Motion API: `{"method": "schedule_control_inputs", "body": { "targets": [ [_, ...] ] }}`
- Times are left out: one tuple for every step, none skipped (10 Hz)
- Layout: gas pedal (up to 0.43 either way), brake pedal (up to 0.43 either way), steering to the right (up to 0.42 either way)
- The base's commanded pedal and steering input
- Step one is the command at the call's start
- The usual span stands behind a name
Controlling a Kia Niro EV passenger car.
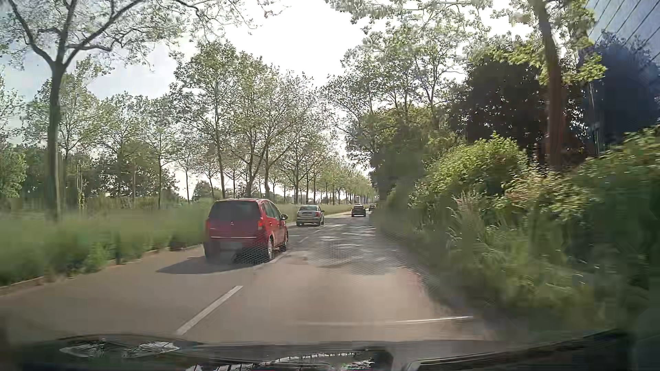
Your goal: Follow the waypoints while adhering to traffic rules and regulations
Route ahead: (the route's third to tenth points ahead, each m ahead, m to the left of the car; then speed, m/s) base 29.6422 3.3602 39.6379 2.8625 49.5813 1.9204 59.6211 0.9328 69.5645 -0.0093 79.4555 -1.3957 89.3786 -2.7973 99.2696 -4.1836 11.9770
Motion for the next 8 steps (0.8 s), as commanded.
{"method": "schedule_control_inputs", "body": {
  "targets": [
    [0.138, 0.000, 0.006],
    [0.138, 0.000, 0.006],
    [0.138, 0.000, 0.006],
    [0.138, 0.000, 0.006],
    [0.138, 0.000, 0.006],
    [0.138, 0.000, 0.006],
    [0.138, 0.000, 0.006],
    [0.138, 0.000, 0.006]
  ]
}}
